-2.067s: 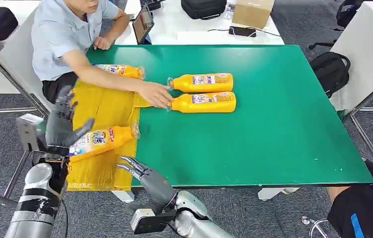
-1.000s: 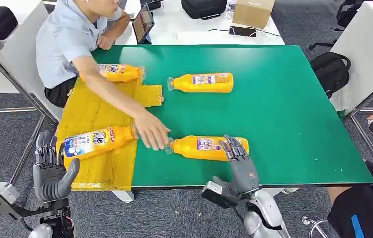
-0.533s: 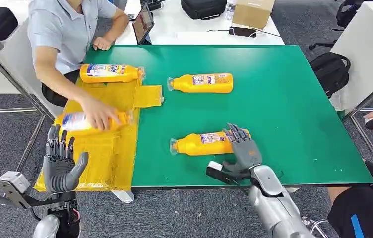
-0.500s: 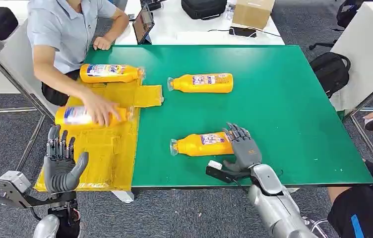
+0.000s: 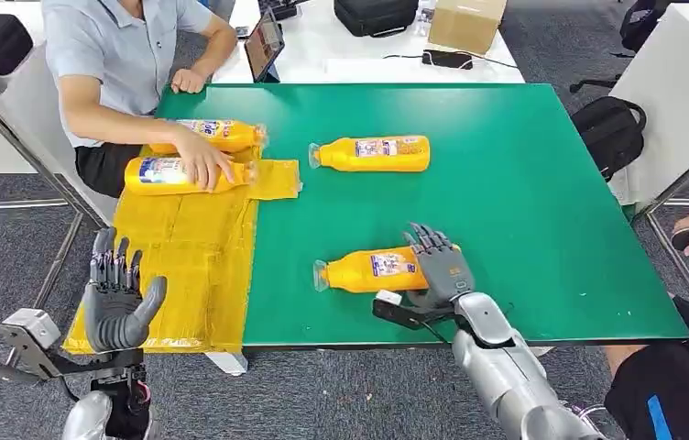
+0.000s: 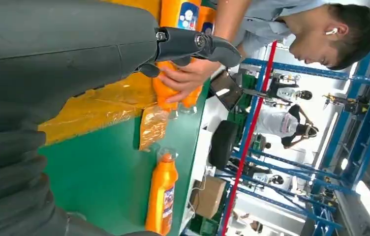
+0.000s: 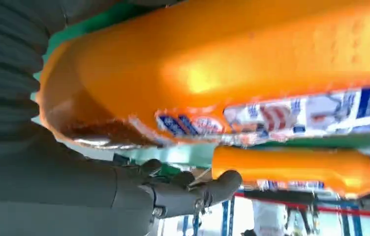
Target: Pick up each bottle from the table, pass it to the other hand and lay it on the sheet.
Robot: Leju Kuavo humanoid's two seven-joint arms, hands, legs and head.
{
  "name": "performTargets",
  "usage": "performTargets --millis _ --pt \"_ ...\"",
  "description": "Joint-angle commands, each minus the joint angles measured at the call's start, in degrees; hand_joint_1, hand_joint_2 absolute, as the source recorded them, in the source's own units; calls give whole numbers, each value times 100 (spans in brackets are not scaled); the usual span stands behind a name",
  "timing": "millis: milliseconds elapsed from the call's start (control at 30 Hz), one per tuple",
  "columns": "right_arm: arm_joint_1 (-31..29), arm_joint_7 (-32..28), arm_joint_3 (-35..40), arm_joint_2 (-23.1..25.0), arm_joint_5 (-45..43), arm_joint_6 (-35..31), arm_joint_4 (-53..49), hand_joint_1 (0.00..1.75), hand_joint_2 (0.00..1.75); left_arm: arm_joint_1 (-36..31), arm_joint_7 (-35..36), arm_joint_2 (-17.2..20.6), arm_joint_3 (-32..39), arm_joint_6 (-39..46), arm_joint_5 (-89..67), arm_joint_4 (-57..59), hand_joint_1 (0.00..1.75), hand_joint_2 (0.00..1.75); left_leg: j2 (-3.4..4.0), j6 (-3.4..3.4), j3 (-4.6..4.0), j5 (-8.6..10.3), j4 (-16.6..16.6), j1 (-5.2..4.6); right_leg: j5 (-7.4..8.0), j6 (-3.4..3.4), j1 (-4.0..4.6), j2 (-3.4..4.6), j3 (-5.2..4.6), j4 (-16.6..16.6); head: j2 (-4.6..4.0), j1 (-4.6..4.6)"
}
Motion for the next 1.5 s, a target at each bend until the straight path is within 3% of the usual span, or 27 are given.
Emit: performTargets --millis 33,100,133,200,267,333,533,700,733,867,1000,1100,1200,1367,1500 --pt "-625 815 532 -41 59 1361 1372 0 175 1 134 116 100 -61 -117 141 0 175 8 5 28 -4 -7 1 0 -12 4 -1 26 -9 0 0" --pt "-656 789 542 -68 32 1347 1463 9 175 -27 145 105 113 -82 -110 186 0 175 14 7 55 -5 -10 2 2 -17 6 -3 47 -14 0 0" --pt "-684 917 578 -100 49 1479 1566 145 175 -35 276 88 137 -209 61 211 0 175 6 2 62 -6 -8 3 0 -14 7 -9 50 -14 0 0" --pt "-697 985 588 -125 42 1630 1672 171 175 -27 293 82 139 -240 89 216 0 175 -3 4 69 -1 -10 3 1 -18 7 -18 48 -17 0 0" --pt "-727 1145 631 -139 70 1799 1762 166 175 -22 312 82 139 -290 115 219 0 175 -1 6 89 -13 -6 0 -15 -18 3 -11 24 -11 0 -2" --pt "-743 1374 714 -151 171 1750 1781 136 175 16 317 87 132 -292 75 181 0 175 -10 6 96 -13 -11 3 -15 -23 7 -18 34 -21 0 0" --pt "-713 1175 643 -270 59 1664 1659 175 175 54 323 94 178 -297 37 168 0 175 -35 22 104 3 -19 2 -11 -15 8 -39 58 -30 0 0" --pt "-706 1122 625 -282 30 1645 1644 175 175 51 323 97 178 -298 35 169 0 175 -34 20 107 0 -15 1 -13 -9 6 -36 86 -26 0 0" --pt "-659 855 498 -256 -156 1588 1580 175 175 37 323 101 173 -301 39 184 0 175 -34 20 109 -2 -16 1 -14 -10 7 -36 117 -27 0 0" --pt "-207 -1177 -189 -21 -1599 1052 860 175 175 -162 206 171 -49 -170 0 434 0 175 -41 18 108 2 -14 1 -13 -8 6 -42 122 -24 0 0" --pt "-112 -1218 -183 86 -1725 1015 682 175 175 -185 181 144 -122 -65 -48 456 0 175 -18 17 107 -3 -8 1 -12 -4 5 -20 113 -18 0 11" --pt "284 -2194 -542 349 -2732 741 -289 175 175 -209 507 112 -437 744 -803 676 0 175 16 6 107 -14 -13 1 4 -19 6 9 100 -18 0 -2" --pt "671 -2257 -503 571 -3240 662 -1514 175 175 -146 514 20 -1154 1228 -1882 1157 0 175 8 6 106 -8 -13 1 -1 -19 5 -2 95 -15 0 4" --pt "855 -2705 -573 890 -4058 393 -2502 175 175 -7 321 50 -2007 805 -1882 1267 0 175 -2 10 55 -7 -4 -2 -5 -13 3 4 53 -1 0 -2" --pt "890 -2729 -515 989 -4358 518 -2660 175 175 29 146 158 -2263 396 -1619 1135 0 175 1 11 31 -10 -4 -3 -8 -15 0 -1 34 -2 0 0"
